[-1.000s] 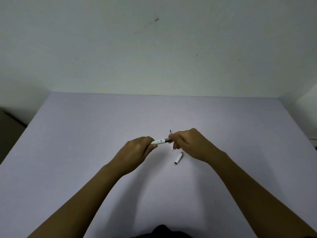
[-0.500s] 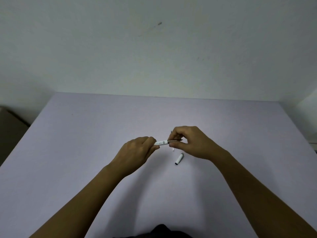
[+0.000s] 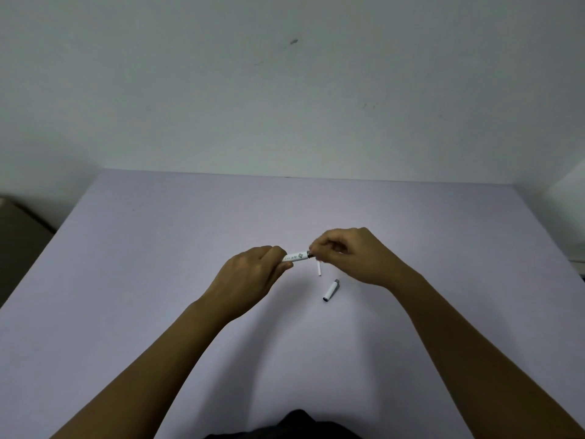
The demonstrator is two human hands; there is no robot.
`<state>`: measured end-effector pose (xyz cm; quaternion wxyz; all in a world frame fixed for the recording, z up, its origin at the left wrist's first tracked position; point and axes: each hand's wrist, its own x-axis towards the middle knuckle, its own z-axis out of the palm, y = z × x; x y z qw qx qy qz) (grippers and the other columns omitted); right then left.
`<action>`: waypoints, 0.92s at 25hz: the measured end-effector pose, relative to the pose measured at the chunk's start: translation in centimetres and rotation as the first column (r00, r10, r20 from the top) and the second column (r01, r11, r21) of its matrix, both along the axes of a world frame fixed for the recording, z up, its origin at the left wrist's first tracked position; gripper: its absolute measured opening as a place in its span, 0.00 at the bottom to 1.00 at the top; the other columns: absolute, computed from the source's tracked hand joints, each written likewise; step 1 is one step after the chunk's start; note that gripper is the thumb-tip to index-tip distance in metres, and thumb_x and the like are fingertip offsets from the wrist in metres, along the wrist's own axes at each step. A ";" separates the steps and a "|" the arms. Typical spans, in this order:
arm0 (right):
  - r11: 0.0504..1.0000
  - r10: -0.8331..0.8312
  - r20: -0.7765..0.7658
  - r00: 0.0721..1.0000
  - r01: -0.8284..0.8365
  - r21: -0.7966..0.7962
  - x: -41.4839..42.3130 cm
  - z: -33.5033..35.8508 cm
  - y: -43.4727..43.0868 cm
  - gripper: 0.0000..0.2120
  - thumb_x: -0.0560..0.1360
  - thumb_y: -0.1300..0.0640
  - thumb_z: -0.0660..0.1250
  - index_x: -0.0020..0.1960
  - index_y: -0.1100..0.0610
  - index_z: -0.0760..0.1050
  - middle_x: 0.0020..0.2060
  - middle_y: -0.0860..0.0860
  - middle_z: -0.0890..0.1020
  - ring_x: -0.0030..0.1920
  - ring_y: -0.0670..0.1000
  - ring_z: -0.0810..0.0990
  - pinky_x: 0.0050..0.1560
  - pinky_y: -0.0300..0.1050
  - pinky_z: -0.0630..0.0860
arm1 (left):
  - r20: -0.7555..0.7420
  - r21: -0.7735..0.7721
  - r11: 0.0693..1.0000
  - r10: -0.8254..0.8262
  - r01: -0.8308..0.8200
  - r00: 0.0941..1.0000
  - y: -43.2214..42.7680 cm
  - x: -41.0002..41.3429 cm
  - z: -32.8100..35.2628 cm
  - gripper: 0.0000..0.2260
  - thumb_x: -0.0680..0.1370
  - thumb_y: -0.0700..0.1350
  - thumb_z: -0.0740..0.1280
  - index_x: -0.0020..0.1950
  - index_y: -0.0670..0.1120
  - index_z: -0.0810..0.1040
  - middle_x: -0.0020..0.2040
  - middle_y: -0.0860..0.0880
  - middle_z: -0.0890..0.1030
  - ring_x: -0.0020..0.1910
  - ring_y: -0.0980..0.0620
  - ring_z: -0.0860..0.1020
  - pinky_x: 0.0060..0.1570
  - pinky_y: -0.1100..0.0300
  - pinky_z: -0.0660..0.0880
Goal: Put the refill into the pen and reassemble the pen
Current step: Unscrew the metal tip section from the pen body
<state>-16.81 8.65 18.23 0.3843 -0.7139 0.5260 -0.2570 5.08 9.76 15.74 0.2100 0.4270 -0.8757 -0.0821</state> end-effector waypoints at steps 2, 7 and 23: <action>1.000 0.012 -0.018 1.000 -0.013 -0.016 0.0 -0.3 0.1 0.01 0.72 0.52 0.70 0.41 0.48 0.80 0.33 0.41 0.82 0.36 0.39 0.80 0.38 0.30 0.74 | 0.005 0.001 1.000 0.002 -0.002 1.000 0.0 0.0 -0.2 0.19 0.79 0.55 0.52 0.44 0.42 0.73 0.32 0.46 0.76 0.28 0.46 0.70 0.25 0.59 0.64; 0.999 -0.049 -0.016 0.999 0.049 -0.003 -0.2 -0.4 0.2 0.03 0.71 0.48 0.70 0.43 0.47 0.79 0.34 0.40 0.81 0.37 0.39 0.80 0.36 0.29 0.72 | -0.012 0.017 1.000 0.024 -0.024 1.000 0.1 -0.2 -0.3 0.18 0.78 0.54 0.51 0.43 0.42 0.73 0.32 0.46 0.75 0.28 0.49 0.67 0.26 0.59 0.63; 0.997 -0.083 -0.031 0.996 0.083 0.009 -0.7 -0.3 0.4 0.07 0.71 0.47 0.68 0.41 0.50 0.80 0.35 0.45 0.83 0.33 0.44 0.78 0.33 0.31 0.72 | -0.033 0.008 1.000 0.013 -0.012 0.999 0.1 -0.6 -0.3 0.18 0.78 0.54 0.53 0.45 0.41 0.74 0.33 0.45 0.76 0.29 0.46 0.70 0.27 0.59 0.64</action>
